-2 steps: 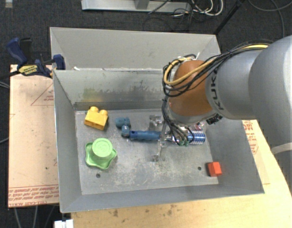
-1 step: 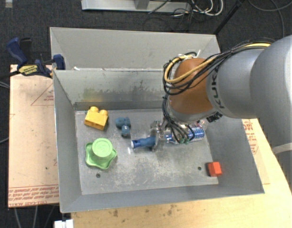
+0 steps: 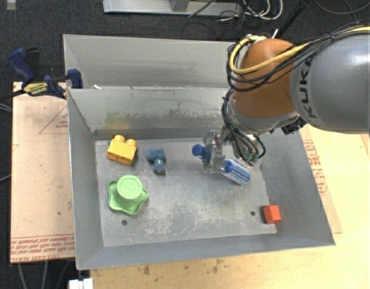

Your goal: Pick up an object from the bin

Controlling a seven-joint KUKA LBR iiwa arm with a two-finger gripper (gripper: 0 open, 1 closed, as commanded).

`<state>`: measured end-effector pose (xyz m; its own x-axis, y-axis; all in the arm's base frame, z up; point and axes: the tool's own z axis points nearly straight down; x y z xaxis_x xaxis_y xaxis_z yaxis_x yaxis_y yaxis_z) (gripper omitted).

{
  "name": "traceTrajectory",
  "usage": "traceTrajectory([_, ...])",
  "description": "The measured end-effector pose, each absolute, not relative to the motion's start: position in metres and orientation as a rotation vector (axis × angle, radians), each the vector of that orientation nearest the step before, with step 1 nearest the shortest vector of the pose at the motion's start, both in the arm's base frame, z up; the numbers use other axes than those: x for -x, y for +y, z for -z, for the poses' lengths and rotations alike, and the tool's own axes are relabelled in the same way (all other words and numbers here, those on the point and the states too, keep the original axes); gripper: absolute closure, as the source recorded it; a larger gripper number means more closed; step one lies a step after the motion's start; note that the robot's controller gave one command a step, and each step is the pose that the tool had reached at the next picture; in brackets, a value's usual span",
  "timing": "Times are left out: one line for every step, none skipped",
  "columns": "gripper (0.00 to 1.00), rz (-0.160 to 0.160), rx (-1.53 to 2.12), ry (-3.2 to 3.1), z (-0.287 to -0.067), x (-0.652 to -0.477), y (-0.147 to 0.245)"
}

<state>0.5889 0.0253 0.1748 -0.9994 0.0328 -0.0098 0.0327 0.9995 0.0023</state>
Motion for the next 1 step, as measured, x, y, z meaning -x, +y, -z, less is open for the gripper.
traceTrajectory([1.0,-0.001,-0.041,3.133,-0.2641,-0.5611,0.0093])
